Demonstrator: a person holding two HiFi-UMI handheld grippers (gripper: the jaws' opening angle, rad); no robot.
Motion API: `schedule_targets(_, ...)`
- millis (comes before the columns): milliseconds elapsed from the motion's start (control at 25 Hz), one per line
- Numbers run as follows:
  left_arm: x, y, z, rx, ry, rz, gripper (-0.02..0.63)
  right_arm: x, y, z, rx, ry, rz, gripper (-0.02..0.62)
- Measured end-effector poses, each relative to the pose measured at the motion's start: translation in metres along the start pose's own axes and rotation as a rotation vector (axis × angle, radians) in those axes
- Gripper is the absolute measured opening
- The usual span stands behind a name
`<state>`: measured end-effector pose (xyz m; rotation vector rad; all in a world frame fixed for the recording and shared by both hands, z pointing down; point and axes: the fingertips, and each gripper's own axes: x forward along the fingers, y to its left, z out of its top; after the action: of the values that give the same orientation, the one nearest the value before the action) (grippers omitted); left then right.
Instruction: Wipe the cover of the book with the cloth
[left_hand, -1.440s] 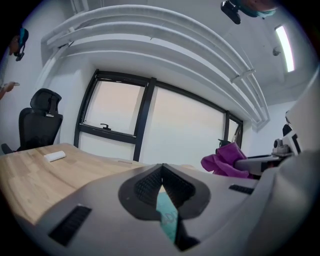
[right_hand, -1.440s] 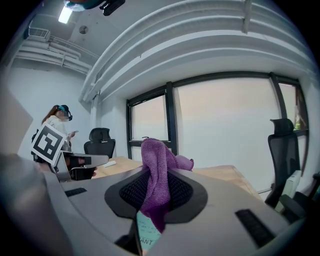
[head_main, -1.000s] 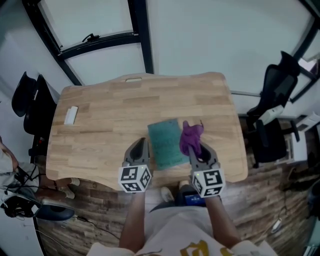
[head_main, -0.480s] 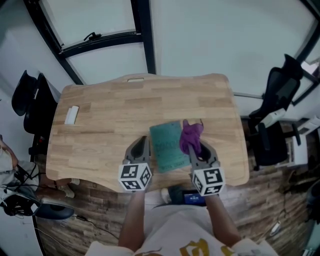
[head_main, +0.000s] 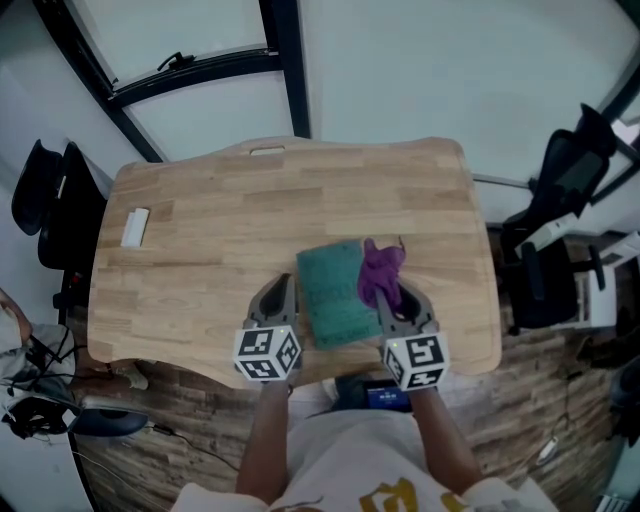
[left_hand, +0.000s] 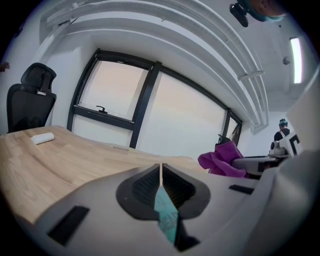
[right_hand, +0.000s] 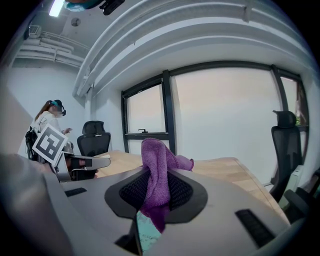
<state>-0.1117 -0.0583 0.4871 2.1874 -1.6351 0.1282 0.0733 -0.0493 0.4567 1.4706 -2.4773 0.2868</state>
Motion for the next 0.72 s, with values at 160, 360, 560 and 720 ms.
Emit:
schedule_targets(160,0.008,0.007,-0.023,-0.035,0.061,0.0,0.002,0.011,-0.002,-0.012,0.006,0.037,0.007,0.072)
schedule_targets(360,0.016,0.018,-0.04,-0.069,0.114,0.008,0.002,0.025,-0.004,-0.028,-0.009,0.078,0.011,0.074)
schedule_targets(560,0.024,0.026,-0.06,-0.109,0.172,-0.001,0.018,0.038,-0.001,-0.039,-0.015,0.126,0.029,0.072)
schedule_targets(720,0.03,0.023,-0.08,-0.146,0.219,-0.021,0.043,0.041,-0.005,-0.045,-0.006,0.152,0.031,0.072)
